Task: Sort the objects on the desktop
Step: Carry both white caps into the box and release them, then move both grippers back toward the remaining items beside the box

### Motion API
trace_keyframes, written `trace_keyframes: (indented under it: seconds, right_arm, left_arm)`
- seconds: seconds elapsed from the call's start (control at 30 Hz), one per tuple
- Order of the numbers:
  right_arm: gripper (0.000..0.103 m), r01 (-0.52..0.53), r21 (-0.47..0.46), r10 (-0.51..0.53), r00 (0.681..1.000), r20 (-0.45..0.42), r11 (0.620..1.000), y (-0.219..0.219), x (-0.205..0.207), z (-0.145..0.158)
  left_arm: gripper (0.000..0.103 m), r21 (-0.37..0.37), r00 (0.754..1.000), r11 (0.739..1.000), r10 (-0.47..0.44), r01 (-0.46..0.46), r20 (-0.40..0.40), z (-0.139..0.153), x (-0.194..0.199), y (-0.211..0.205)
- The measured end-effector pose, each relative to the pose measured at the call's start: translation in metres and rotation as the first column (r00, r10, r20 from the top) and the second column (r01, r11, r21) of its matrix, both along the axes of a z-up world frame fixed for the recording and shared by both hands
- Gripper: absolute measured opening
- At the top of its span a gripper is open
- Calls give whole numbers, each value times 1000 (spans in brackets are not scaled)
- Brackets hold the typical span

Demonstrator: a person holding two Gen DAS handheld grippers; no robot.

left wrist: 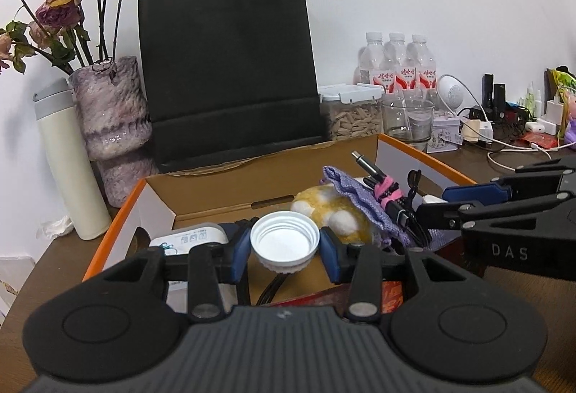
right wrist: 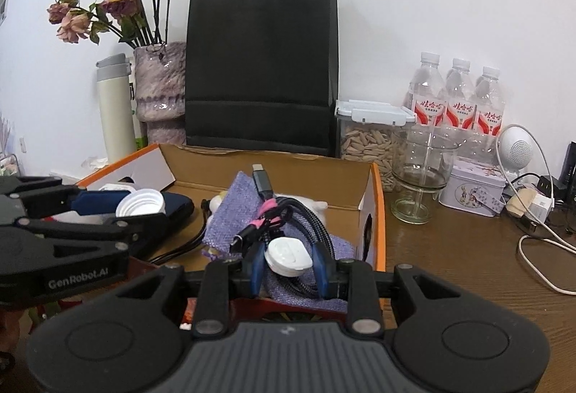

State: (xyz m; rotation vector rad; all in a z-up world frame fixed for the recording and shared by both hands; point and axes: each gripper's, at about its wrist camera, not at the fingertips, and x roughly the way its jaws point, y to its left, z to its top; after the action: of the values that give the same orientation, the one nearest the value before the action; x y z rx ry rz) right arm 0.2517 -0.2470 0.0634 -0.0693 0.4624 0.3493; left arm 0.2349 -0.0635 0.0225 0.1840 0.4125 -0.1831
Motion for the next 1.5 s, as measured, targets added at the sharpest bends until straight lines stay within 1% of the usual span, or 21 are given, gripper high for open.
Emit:
trace_keyframes:
  seconds: [0.03, 0.07, 0.1, 0.13, 0.17, 0.2, 0.27, 0.33, 0.37, 0.4, 0.43, 0.47, 0.53, 0.7, 0.87, 1.03, 1.17, 1.23, 1.33, 1.5]
  right_arm:
    - [28, -1, 3, 1, 1000, 0, 1000, 0, 0, 0]
    - [28, -1, 1, 1, 1000, 0, 1000, 0, 0, 1]
    - [29, 2, 0, -2, 1000, 3, 1000, 1, -1, 1]
    - [32, 4, -1, -4, 1000, 4, 1000, 1, -1, 1]
    - [33, 4, -1, -4, 1000, 3, 1000, 1, -1, 1]
    - [36, 5, -2, -5, 1000, 5, 1000, 1, -2, 1]
    - [45, 11, -4, -11, 1000, 10, 1000, 1, -2, 1]
    - [56, 23, -3, -23, 1000, 16, 1000, 0, -4, 2]
    - [61, 34, -4, -34, 999, 20, 999, -1, -4, 3]
    - [70, 44, 0, -44, 999, 23, 999, -2, -4, 4]
    - [76, 50, 6, -50, 998, 25, 999, -3, -5, 5]
    - [80, 53, 16, -53, 998, 28, 998, -5, -6, 5]
    - [91, 61, 20, -62, 998, 34, 998, -8, -8, 7]
    - [102, 65, 19, -65, 997, 41, 998, -14, -16, 9]
    - [103, 43, 3, -44, 998, 53, 999, -13, -27, 10]
    - [103, 17, -14, -16, 998, 59, 1000, -10, -41, 10]
    - [103, -2, -33, 3, 999, 42, 999, -9, -52, 6]
    - [103, -13, -39, 14, 1000, 20, 999, -7, -58, 1]
    - [103, -46, -53, 45, 999, -20, 998, -2, -67, -8]
    - [103, -98, -81, 91, 993, -81, 992, 9, -82, -18]
  left_arm:
    - [57, 2, 1000, 1000, 0, 0, 2, 0, -1, 0]
    - [61, 5, 1000, 1000, 0, 0, 7, 1, -2, -1]
    - [69, 10, 1000, 1000, 0, 0, 15, 1, -3, -1]
    - [74, 16, 1000, 1000, -2, 1, 23, 2, -5, -2]
    - [77, 24, 999, 1000, -1, 0, 35, 2, -7, -3]
    - [81, 34, 999, 999, 0, -1, 44, 3, -8, -4]
    - [90, 49, 998, 999, 5, -8, 60, 3, -11, -4]
    - [103, 56, 996, 998, 30, -34, 80, 5, -13, -3]
    - [103, 56, 995, 997, 41, -46, 93, 6, -14, -2]
    - [103, 47, 993, 998, 45, -50, 107, 7, -15, 1]
    - [103, 32, 993, 998, 41, -45, 111, 8, -16, 4]
    - [103, 22, 993, 999, 37, -39, 110, 9, -16, 7]
    - [103, 9, 993, 999, 37, -38, 110, 10, -19, 11]
    - [103, -2, 990, 999, 36, -36, 139, 15, -30, 16]
    - [103, -4, 987, 999, 41, -40, 156, 18, -40, 21]
    - [103, -18, 989, 998, 55, -54, 134, 17, -48, 34]
    - [103, -46, 994, 996, 74, -70, 86, 14, -57, 51]
    - [103, -51, 995, 995, 84, -81, 53, 10, -61, 59]
    - [103, -47, 996, 995, 84, -83, 2, 2, -70, 66]
    - [103, -39, 997, 997, 70, -72, -45, -5, -87, 66]
